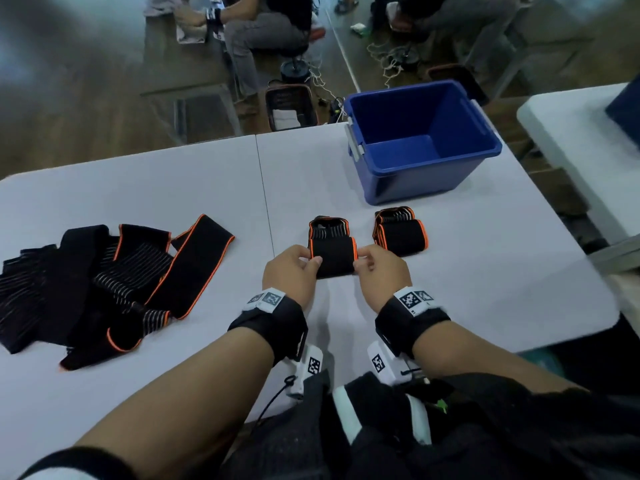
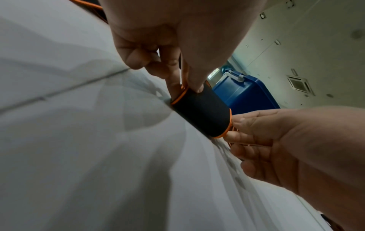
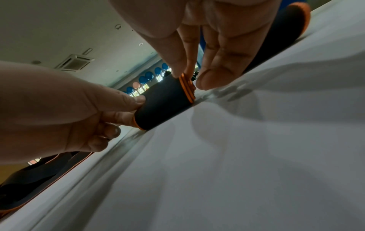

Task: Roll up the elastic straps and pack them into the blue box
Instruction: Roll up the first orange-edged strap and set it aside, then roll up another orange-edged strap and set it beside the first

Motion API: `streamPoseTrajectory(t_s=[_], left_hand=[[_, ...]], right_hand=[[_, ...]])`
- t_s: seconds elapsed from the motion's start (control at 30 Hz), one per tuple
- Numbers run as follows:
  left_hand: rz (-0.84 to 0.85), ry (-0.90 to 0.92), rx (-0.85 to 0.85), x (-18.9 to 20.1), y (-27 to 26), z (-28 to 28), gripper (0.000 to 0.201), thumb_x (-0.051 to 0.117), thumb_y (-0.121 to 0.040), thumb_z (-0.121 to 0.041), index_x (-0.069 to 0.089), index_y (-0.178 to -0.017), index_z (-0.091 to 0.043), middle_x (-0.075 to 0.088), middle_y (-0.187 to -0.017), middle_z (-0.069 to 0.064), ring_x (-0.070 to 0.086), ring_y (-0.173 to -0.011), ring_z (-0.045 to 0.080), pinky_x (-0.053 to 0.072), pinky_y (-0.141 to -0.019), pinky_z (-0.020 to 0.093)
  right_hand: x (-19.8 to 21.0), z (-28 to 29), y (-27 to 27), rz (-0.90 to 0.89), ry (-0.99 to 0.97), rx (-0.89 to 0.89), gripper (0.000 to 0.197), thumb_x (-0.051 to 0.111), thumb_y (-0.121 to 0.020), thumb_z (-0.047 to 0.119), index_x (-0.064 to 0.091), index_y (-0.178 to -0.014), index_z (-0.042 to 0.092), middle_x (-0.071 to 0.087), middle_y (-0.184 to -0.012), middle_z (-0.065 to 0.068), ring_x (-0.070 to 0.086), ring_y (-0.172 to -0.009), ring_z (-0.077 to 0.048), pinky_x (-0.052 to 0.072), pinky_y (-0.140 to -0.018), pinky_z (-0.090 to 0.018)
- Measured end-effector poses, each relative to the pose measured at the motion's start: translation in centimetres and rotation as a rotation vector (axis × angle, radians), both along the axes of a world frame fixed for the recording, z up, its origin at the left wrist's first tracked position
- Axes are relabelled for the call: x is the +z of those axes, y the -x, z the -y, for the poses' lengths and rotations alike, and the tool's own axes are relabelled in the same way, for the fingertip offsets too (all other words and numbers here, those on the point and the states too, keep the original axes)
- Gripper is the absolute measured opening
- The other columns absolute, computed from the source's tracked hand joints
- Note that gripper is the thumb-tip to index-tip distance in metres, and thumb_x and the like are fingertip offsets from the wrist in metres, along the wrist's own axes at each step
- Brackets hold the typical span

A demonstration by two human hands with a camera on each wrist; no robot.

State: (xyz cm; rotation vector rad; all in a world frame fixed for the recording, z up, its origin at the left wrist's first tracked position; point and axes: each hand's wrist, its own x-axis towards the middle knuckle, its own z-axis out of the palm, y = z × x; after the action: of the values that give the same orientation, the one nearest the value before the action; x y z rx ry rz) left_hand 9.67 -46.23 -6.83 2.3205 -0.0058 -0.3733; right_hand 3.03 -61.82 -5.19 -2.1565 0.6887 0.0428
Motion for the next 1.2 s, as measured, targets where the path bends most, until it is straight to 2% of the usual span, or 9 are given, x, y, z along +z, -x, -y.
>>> streamPoseTrajectory(t_s=[0.1,0.2,0.43,0.53,0.67,0.83,0.97,1.1,1.2], left_hand=[[0.005,0.001,-0.012,-0.1,0.2,1.0,0.016,0.064,-0.091,-0.038,0.068,-0.093,-0.023,0.067,-0.08,-0.009,0.064,-0.086,0.017,0.045,-0.076,0.027],[-0.005,0.021,-0.016,-0.2,0.5,1.4,0.015,0.065,-0.091,-0.037,0.068,-0.095,-0.022,0.069,-0.082,-0.007,0.065,-0.086,0.017,0.047,-0.078,0.028],[-0.007,0.074,0.061,0.4,1.2,-0.7,0.018,0.066,-0.09,-0.037,0.066,-0.102,-0.024,0.064,-0.085,-0.011,0.057,-0.079,0.006,0.036,-0.064,0.015],[0.003,0.063,0.124,0.9,1.1,-3.3,0.022,0.065,-0.091,-0.038,0.067,-0.107,-0.023,0.063,-0.088,-0.011,0.058,-0.082,0.008,0.039,-0.072,0.021],[0.064,0.013,0.202,1.8,1.0,-8.5,0.024,0.066,-0.091,-0.032,0.068,-0.11,-0.02,0.062,-0.091,-0.009,0.059,-0.091,0.013,0.038,-0.081,0.022],[0.177,-0.036,0.353,3.1,1.8,-16.4,0.016,0.066,-0.088,-0.026,0.069,-0.103,-0.021,0.065,-0.091,-0.012,0.062,-0.091,0.008,0.043,-0.084,0.022],[0.271,-0.056,0.481,3.8,2.5,-21.8,0.012,0.068,-0.087,-0.023,0.071,-0.098,-0.019,0.068,-0.09,-0.009,0.063,-0.087,0.008,0.046,-0.084,0.022],[0.272,-0.055,0.569,4.0,3.5,-25.5,0.012,0.069,-0.087,-0.023,0.07,-0.098,-0.02,0.068,-0.09,-0.008,0.063,-0.088,0.011,0.046,-0.084,0.023],[0.256,-0.062,0.592,3.8,4.3,-27.5,0.011,0.07,-0.086,-0.023,0.07,-0.097,-0.021,0.067,-0.087,-0.008,0.063,-0.088,0.012,0.046,-0.083,0.023]], right_hand=[[0.5,0.6,0.8,0.013,-0.02,-0.011,0.028,0.058,-0.095,0.014,0.064,-0.122,0.015,0.063,-0.101,0.002,0.063,-0.099,-0.019,0.046,-0.092,-0.027],[0.7,1.1,1.3,-0.008,-0.043,-0.045,0.038,0.06,-0.095,0.018,0.055,-0.133,0.016,0.058,-0.105,0.004,0.059,-0.101,-0.016,0.041,-0.092,-0.024],[2.0,0.0,0.8,0.046,-0.022,-0.024,0.026,0.059,-0.093,0.016,0.058,-0.119,0.015,0.059,-0.089,0.007,0.057,-0.088,-0.014,0.043,-0.085,-0.025],[2.1,-2.4,-0.1,0.072,0.023,0.079,0.024,0.055,-0.092,0.014,0.06,-0.116,0.014,0.063,-0.089,0.005,0.058,-0.088,-0.014,0.041,-0.082,-0.022],[2.1,-6.8,-1.3,0.054,-0.017,0.25,0.022,0.056,-0.091,0.013,0.06,-0.113,0.013,0.062,-0.091,0.002,0.056,-0.083,-0.012,0.044,-0.082,-0.023],[1.8,-12.0,-2.5,0.013,0.016,0.463,0.021,0.053,-0.092,0.018,0.058,-0.112,0.017,0.06,-0.092,0.007,0.058,-0.089,-0.014,0.04,-0.078,-0.023],[1.6,-15.8,-3.4,0.009,0.069,0.634,0.021,0.053,-0.093,0.02,0.06,-0.112,0.018,0.063,-0.102,0.004,0.056,-0.091,-0.014,0.039,-0.078,-0.024],[1.8,-19.4,-4.3,0.035,0.097,0.778,0.019,0.056,-0.092,0.02,0.06,-0.11,0.021,0.064,-0.102,0.003,0.057,-0.09,-0.015,0.042,-0.076,-0.025],[1.8,-22.0,-5.1,0.06,0.161,0.902,0.029,0.062,-0.089,0.022,0.058,-0.117,0.023,0.06,-0.106,0.0,0.058,-0.094,-0.018,0.047,-0.084,-0.032]])
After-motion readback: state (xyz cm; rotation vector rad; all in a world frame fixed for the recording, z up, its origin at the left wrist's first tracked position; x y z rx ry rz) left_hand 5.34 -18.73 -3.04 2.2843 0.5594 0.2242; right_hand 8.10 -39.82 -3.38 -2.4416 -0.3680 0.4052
